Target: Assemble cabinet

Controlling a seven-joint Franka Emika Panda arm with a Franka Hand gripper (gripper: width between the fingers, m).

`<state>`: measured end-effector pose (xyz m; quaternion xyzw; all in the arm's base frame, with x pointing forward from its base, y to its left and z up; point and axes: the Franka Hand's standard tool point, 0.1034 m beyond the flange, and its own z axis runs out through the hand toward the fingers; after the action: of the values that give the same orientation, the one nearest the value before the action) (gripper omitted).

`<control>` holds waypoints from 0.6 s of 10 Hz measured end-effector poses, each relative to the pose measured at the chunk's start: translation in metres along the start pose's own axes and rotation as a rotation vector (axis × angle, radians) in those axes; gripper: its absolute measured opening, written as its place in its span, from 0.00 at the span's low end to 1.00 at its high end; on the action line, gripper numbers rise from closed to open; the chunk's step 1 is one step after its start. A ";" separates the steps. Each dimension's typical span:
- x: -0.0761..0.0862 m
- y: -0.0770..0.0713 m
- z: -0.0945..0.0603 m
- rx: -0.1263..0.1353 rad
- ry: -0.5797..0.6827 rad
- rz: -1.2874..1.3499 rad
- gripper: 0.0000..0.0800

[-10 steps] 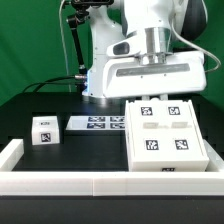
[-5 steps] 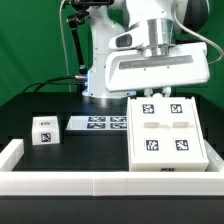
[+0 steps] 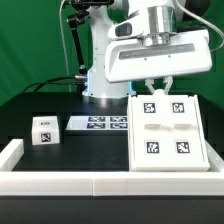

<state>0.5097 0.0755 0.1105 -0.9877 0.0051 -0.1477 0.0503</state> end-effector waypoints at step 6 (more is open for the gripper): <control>0.010 -0.005 -0.008 0.014 -0.017 -0.002 0.00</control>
Offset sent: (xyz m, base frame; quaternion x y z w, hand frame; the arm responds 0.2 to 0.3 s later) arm 0.0000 0.0000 0.0000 0.0000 0.0000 0.0000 1.0000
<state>0.5174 0.0795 0.1213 -0.9886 0.0028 -0.1392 0.0570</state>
